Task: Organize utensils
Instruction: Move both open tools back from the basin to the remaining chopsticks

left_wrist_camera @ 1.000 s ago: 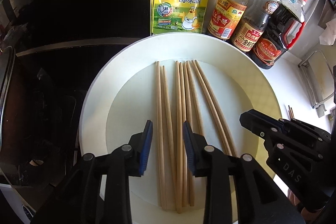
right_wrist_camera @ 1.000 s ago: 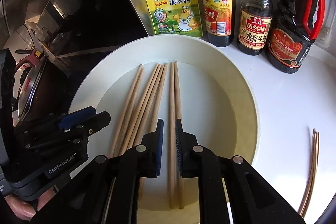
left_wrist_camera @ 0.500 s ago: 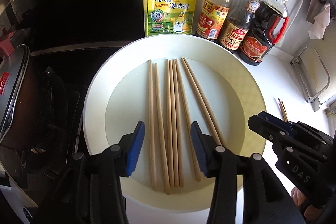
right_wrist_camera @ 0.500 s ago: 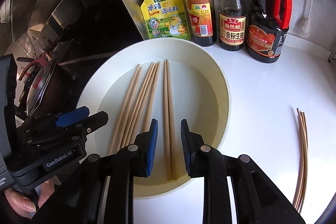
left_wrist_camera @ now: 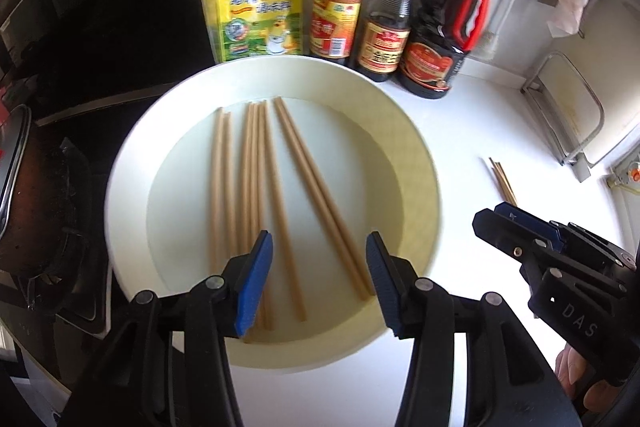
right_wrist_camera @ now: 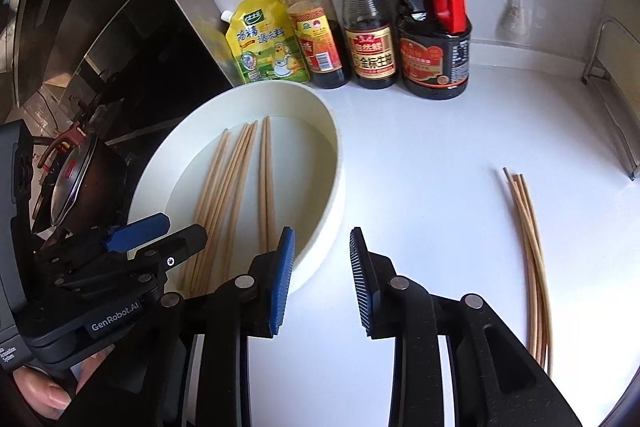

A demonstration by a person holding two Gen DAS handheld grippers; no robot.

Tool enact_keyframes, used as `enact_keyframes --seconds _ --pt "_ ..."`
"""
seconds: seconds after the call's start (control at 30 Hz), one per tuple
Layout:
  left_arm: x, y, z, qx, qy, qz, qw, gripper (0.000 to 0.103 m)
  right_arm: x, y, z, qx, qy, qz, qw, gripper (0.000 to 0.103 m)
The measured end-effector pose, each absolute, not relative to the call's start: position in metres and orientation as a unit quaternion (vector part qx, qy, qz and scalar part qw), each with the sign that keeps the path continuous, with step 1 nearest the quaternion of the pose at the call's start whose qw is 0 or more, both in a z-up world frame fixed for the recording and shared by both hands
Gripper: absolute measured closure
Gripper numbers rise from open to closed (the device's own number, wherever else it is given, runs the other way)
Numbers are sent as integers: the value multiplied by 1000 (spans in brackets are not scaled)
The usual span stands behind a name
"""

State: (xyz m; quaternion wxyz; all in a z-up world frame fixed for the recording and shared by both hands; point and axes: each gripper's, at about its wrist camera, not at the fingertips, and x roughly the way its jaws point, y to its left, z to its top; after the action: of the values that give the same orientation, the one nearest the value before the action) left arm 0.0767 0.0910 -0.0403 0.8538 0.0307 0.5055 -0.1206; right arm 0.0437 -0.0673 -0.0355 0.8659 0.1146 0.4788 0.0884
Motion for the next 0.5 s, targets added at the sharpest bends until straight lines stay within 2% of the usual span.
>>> enact_keyframes --seconds 0.5 --pt "58 0 -34 45 505 -173 844 53 11 -160 -38 136 478 31 867 72"
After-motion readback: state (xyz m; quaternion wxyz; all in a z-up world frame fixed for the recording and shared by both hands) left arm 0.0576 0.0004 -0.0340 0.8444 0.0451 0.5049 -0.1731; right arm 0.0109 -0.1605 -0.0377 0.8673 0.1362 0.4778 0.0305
